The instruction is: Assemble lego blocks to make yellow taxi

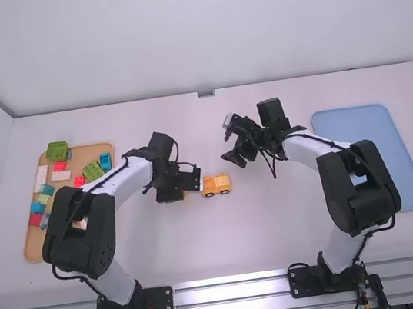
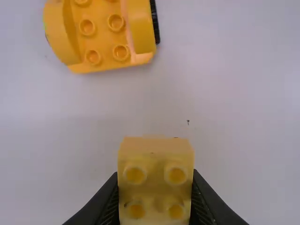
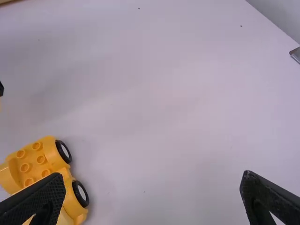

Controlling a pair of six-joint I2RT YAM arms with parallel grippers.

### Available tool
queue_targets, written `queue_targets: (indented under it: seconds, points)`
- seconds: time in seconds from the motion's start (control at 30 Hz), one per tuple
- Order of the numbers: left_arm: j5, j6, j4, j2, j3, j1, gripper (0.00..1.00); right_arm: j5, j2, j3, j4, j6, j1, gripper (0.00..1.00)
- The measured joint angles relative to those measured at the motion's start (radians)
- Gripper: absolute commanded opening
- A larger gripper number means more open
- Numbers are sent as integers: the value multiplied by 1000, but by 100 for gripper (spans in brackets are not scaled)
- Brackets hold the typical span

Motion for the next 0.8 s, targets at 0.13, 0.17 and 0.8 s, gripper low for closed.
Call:
queue_targets:
  seconds: [0.13,0.17,0.8]
  points:
    - [2,-16,44,49,0,0,1,0,0,0,0,1,-2,99]
    - [2,-19,47,61,0,1,1,-1,0,0,0,4,-2,99]
    - [46,-95,76,99,16,51,2,0,0,0,0,3,8,99]
